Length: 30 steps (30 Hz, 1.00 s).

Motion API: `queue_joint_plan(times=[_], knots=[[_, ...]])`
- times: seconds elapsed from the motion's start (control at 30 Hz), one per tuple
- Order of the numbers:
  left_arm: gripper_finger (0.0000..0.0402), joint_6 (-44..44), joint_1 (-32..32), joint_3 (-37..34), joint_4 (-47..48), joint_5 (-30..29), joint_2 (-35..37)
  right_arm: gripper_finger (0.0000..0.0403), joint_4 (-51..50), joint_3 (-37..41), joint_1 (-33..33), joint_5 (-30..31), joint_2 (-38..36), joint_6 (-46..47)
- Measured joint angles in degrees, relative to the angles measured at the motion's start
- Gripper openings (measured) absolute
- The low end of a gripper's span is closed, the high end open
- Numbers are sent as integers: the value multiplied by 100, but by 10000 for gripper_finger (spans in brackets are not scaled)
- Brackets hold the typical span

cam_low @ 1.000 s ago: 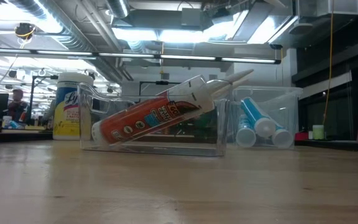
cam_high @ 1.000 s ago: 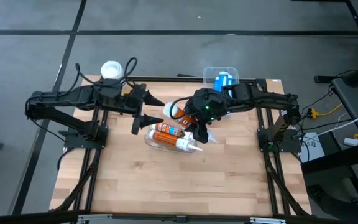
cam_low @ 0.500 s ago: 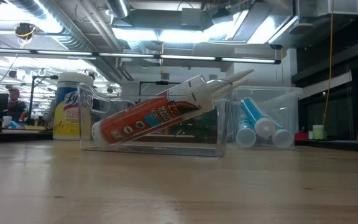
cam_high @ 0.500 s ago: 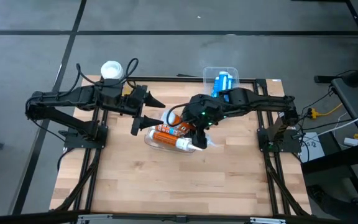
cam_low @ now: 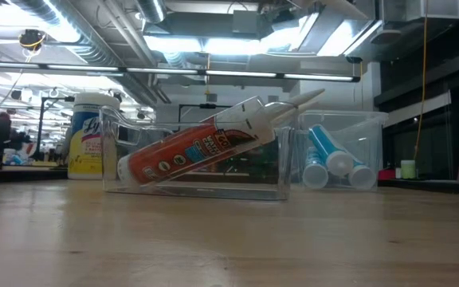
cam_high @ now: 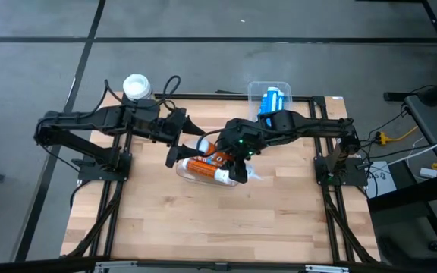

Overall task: Pick & place silicon tubes, Sealant and Lysol wipes
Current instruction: Put the orange sealant into the left transparent bin

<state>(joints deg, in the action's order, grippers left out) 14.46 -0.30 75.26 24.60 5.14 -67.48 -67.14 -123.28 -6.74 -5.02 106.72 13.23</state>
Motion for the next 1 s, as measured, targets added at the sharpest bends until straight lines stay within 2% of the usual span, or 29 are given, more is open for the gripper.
queue_joint_plan(times=[0.23, 0.43, 0.57, 0.77, 1.0], knots=[[330, 139, 0, -2, 27, 72, -90, 209, -21, 0, -2, -7, -2, 0], [314, 273, 0, -4, 48, 152, -90, 209, -12, 0, -2, -9, -2, -13], [287, 323, 2, -9, 50, 311, -90, 209, 0, 0, -3, -24, -4, -20], [216, 330, 2, -9, 42, 366, -90, 209, -9, 0, -2, -21, -9, 9], [216, 341, 2, -11, -35, 386, -90, 229, -5, 0, -2, -20, -22, 5]])
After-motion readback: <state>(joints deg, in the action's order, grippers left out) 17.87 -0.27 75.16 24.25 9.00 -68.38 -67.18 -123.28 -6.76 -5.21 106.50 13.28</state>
